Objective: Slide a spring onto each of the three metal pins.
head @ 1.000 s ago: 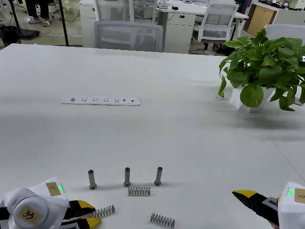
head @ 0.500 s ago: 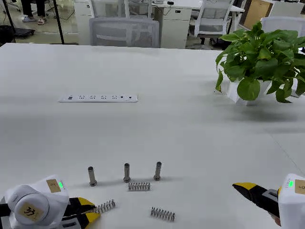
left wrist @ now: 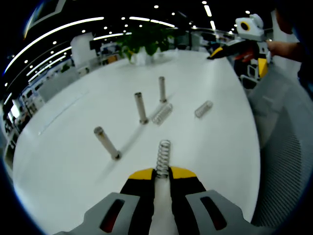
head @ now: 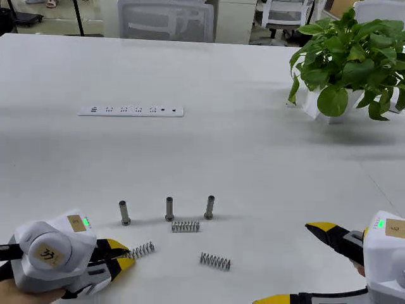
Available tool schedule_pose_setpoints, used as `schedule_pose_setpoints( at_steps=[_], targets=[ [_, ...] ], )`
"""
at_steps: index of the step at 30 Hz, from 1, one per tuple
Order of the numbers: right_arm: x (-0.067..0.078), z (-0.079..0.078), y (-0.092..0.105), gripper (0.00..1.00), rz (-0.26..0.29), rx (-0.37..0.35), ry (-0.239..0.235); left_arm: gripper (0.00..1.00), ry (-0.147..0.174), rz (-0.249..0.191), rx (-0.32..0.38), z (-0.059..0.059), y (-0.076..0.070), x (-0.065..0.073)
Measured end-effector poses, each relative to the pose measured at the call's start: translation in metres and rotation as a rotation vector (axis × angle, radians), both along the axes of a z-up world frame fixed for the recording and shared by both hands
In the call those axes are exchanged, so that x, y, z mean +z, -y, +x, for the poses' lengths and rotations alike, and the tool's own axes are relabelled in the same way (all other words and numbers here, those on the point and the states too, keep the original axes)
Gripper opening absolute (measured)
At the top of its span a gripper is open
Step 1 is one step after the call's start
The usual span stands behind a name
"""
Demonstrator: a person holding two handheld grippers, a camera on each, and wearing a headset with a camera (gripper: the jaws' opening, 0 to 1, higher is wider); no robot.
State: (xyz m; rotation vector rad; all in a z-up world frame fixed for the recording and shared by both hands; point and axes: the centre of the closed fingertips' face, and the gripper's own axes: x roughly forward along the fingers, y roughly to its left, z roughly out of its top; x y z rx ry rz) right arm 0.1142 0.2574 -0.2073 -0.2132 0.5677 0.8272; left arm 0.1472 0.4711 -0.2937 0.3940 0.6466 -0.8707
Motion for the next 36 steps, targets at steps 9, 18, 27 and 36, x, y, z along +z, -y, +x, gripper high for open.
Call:
schedule_pose_setpoints(
  at_steps=[9, 18, 27, 36],
  targets=[
    [-0.001, -0.002, 0.001, 0.98, 0.002, 0.001, 0.003, 0.11, -0.015, 0.015, 0.000, -0.001, 0.001, -0.001],
    [0.001, -0.003, 0.005, 0.98, 0.007, -0.008, 0.008, 0.11, -0.014, 0.014, 0.006, -0.002, 0.002, 0.000],
    [0.000, -0.003, 0.005, 0.98, 0.004, -0.011, 0.007, 0.11, -0.017, 0.014, 0.014, -0.003, 0.002, 0.002],
    [0.000, -0.001, -0.002, 0.98, -0.001, 0.007, 0.008, 0.10, -0.004, -0.011, 0.022, -0.001, 0.000, 0.010]
  ],
)
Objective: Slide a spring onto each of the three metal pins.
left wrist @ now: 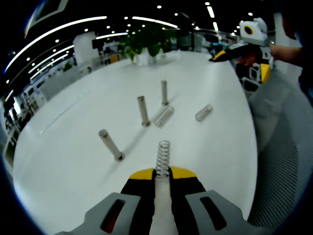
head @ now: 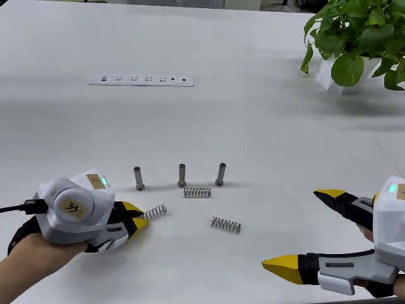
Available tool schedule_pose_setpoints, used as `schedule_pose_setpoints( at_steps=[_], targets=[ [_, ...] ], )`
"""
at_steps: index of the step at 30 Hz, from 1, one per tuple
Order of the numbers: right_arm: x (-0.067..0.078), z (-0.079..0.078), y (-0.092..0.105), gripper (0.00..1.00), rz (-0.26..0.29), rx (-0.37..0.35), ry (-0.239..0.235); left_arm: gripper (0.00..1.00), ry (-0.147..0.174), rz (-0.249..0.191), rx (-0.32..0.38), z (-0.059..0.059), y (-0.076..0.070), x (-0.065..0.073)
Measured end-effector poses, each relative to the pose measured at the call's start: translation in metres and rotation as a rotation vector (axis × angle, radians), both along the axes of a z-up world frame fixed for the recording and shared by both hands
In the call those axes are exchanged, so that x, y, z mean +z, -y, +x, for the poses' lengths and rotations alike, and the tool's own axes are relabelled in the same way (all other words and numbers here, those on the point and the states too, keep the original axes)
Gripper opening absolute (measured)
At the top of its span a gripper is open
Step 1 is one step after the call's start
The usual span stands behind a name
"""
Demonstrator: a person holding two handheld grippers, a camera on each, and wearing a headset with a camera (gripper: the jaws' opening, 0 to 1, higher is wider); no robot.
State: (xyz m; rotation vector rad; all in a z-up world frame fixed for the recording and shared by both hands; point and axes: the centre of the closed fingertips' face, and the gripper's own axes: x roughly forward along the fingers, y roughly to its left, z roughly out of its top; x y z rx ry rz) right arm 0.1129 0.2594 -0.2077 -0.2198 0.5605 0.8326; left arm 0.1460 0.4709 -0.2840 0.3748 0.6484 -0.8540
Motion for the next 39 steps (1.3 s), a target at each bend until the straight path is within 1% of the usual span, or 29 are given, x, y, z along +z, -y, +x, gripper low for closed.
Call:
schedule_pose_setpoints(
  at_steps=[4, 14, 21, 26, 30, 33, 35, 39],
  targets=[
    [0.001, 0.002, -0.003, 0.98, 0.000, 0.007, 0.005, 0.10, 0.016, -0.009, -0.014, 0.001, 0.002, 0.008],
    [0.003, 0.004, -0.011, 0.98, -0.023, 0.039, 0.018, 0.10, 0.044, -0.013, -0.075, -0.006, 0.007, 0.021],
    [0.006, 0.005, -0.017, 0.98, -0.039, 0.066, 0.024, 0.10, 0.062, -0.041, -0.105, -0.007, 0.015, 0.036],
    [0.014, 0.007, -0.023, 0.98, -0.064, 0.104, 0.044, 0.10, 0.080, -0.048, -0.144, -0.009, 0.022, 0.047],
    [0.025, 0.012, -0.029, 0.97, -0.066, 0.136, 0.060, 0.10, 0.104, -0.052, -0.189, -0.012, 0.031, 0.058],
    [0.033, 0.013, -0.037, 0.97, -0.054, 0.170, 0.067, 0.10, 0.111, -0.064, -0.206, -0.014, 0.038, 0.065],
    [0.039, 0.013, -0.045, 0.96, -0.035, 0.194, 0.065, 0.10, 0.118, -0.072, -0.222, -0.015, 0.043, 0.070],
    [0.044, 0.014, -0.055, 0.94, -0.029, 0.240, 0.072, 0.10, 0.126, -0.081, -0.244, -0.019, 0.051, 0.076]
  ],
)
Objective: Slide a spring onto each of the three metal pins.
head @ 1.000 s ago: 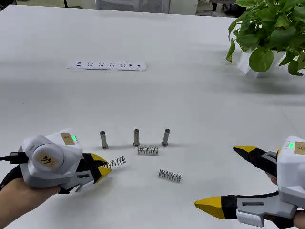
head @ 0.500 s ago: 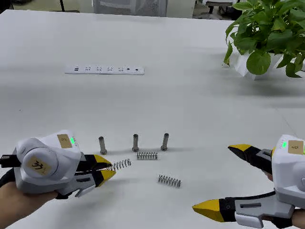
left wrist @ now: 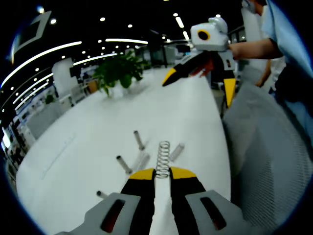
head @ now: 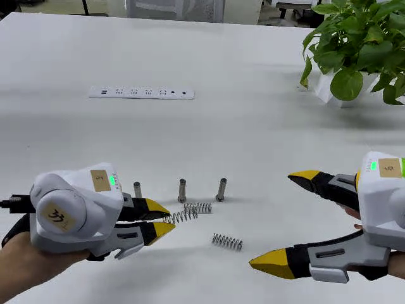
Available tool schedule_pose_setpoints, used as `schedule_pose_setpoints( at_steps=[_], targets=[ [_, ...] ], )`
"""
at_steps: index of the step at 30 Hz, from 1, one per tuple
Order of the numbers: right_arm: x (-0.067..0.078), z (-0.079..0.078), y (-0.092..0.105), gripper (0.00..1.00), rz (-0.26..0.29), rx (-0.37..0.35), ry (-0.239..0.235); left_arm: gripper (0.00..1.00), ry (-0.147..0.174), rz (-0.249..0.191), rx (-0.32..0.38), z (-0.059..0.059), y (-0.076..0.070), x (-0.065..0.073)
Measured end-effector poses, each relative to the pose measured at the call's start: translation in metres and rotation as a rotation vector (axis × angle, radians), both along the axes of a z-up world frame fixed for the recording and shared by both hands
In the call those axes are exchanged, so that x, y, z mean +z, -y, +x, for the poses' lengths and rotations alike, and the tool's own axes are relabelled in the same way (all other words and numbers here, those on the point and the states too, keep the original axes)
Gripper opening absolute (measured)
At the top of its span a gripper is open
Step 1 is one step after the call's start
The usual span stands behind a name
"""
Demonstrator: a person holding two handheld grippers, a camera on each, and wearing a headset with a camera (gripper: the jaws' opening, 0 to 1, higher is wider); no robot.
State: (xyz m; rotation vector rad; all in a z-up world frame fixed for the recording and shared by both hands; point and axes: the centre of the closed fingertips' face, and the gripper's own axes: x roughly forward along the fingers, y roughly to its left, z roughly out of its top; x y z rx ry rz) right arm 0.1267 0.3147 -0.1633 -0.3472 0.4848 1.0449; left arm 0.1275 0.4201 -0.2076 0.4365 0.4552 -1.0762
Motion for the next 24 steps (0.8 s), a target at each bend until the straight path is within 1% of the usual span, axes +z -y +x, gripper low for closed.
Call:
schedule_pose_setpoints(
  at_steps=[2, 4, 6, 10, 13, 16, 21, 24],
  targets=[
    [0.001, 0.002, -0.005, 0.93, 0.009, 0.006, -0.002, 0.10, 0.004, -0.002, -0.010, -0.001, 0.004, 0.002],
    [0.001, 0.003, -0.012, 0.91, 0.036, 0.020, -0.017, 0.10, 0.009, -0.008, -0.020, -0.001, 0.009, 0.004],
    [0.000, 0.002, -0.016, 0.89, 0.045, 0.037, -0.029, 0.10, 0.006, -0.018, -0.031, -0.002, 0.013, 0.006],
    [-0.001, -0.003, -0.023, 0.81, 0.029, 0.094, -0.033, 0.10, 0.005, -0.035, -0.056, -0.006, 0.021, 0.011],
    [-0.003, -0.010, -0.028, 0.73, 0.016, 0.152, -0.039, 0.10, 0.003, -0.048, -0.084, -0.010, 0.026, 0.014],
    [-0.003, -0.016, -0.032, 0.62, 0.015, 0.204, -0.044, 0.10, 0.002, -0.059, -0.104, -0.012, 0.030, 0.016],
    [-0.005, -0.022, -0.035, 0.45, 0.006, 0.271, -0.053, 0.10, -0.003, -0.075, -0.134, -0.017, 0.034, 0.018],
    [-0.008, -0.024, -0.037, 0.40, -0.001, 0.287, -0.060, 0.10, -0.007, -0.082, -0.148, -0.020, 0.036, 0.019]
  ],
)
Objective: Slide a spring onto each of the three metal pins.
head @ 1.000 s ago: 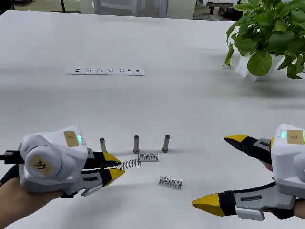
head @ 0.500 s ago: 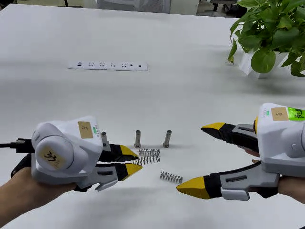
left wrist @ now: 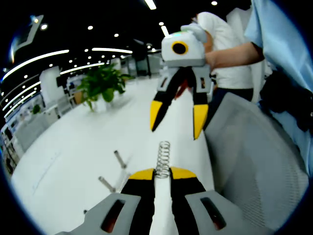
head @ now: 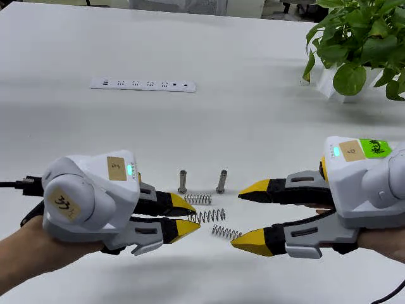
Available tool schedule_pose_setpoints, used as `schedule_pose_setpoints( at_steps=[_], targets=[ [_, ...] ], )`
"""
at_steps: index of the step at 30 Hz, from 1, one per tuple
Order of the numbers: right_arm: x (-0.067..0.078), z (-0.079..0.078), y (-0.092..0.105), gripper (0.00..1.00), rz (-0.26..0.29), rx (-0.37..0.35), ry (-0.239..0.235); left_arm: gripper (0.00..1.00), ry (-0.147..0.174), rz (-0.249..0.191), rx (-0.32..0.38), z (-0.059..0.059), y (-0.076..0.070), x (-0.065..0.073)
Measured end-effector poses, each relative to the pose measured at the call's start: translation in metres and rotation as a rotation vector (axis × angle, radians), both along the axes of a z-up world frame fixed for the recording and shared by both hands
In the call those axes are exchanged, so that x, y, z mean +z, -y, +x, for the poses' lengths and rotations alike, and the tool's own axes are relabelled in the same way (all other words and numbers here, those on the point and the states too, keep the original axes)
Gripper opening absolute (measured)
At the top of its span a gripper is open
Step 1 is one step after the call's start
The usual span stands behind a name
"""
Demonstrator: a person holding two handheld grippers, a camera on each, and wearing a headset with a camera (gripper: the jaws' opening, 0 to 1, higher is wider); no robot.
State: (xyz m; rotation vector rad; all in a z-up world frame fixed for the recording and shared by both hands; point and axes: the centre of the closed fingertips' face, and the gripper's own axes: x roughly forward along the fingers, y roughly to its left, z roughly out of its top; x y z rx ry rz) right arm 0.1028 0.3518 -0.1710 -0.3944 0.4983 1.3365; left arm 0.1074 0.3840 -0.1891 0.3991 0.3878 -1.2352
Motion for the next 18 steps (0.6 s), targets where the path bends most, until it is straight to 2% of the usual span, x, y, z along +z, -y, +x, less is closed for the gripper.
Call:
schedule_pose_setpoints(
  at_steps=[5, 14, 18],
  targets=[
    [-0.003, -0.004, -0.003, 0.31, -0.002, 0.038, -0.014, 0.10, -0.002, 0.001, -0.021, -0.005, 0.002, -0.001],
    [-0.009, -0.011, -0.007, 0.22, -0.019, 0.108, -0.009, 0.10, -0.007, -0.004, -0.046, -0.011, 0.005, -0.001],
    [-0.010, -0.012, -0.007, 0.19, -0.025, 0.116, -0.009, 0.10, -0.008, -0.009, -0.052, -0.012, 0.006, 0.001]
  ],
)
